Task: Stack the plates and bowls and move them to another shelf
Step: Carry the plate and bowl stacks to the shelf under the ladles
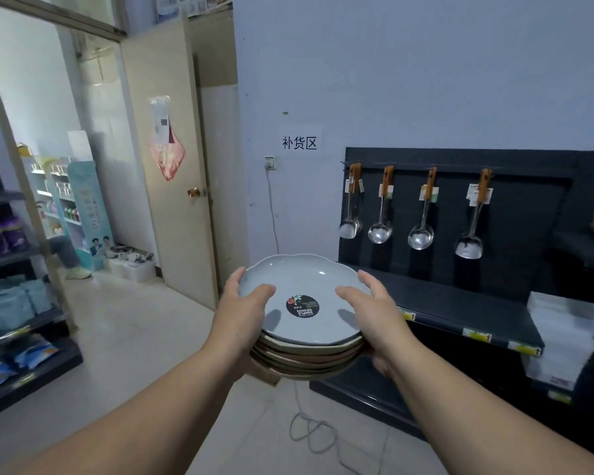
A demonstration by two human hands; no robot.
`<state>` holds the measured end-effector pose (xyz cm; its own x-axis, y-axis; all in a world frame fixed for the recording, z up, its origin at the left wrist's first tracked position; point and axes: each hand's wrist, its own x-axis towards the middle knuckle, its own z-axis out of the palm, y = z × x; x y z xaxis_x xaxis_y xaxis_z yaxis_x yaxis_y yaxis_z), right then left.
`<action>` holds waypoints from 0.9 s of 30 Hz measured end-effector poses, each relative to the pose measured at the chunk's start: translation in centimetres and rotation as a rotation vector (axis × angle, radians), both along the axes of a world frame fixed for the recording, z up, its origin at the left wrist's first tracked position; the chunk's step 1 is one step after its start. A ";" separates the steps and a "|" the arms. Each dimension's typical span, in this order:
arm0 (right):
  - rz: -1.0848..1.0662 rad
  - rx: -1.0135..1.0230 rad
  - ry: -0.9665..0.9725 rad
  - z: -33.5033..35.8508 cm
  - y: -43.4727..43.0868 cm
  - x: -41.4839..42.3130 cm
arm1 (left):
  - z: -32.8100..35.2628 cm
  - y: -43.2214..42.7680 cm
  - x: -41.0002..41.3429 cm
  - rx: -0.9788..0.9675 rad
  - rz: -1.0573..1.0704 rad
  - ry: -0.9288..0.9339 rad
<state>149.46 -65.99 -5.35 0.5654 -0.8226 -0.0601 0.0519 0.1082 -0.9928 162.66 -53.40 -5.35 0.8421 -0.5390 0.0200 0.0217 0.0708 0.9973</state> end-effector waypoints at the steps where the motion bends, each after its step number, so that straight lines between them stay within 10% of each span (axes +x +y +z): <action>1: -0.019 0.000 -0.004 0.2 -0.5 0.9 | 0.3 -0.7 1.2 0.001 -0.020 -0.002; 27: -0.254 -0.020 0.081 -1.1 -27.7 10.1 | -0.7 -30.8 12.7 0.007 -0.274 0.069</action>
<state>159.52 -93.71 -6.41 0.3344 -0.9391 -0.0786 -0.0047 0.0818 -0.9966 175.38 -84.18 -6.07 0.6640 -0.7469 -0.0364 0.1065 0.0463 0.9932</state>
